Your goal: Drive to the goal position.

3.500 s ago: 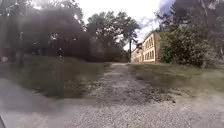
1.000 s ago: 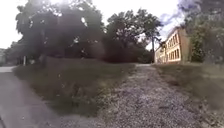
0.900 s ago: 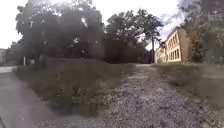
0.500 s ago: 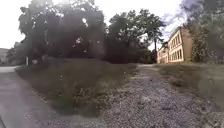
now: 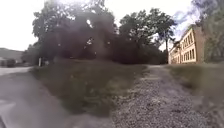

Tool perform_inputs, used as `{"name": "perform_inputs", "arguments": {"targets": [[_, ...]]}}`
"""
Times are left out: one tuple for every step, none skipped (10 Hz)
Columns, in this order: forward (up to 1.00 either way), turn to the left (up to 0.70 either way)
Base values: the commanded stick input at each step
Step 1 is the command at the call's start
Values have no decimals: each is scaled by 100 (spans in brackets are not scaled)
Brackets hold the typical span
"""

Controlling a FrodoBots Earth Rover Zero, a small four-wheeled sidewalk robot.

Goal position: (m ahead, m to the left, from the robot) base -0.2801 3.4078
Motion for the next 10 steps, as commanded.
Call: {"name": "perform_inputs", "arguments": {"targets": [[0,0],[0,0],[0,0],[0,0],[0,0],[0,0],[0,0],[0,0],[0,0],[0,31]]}}
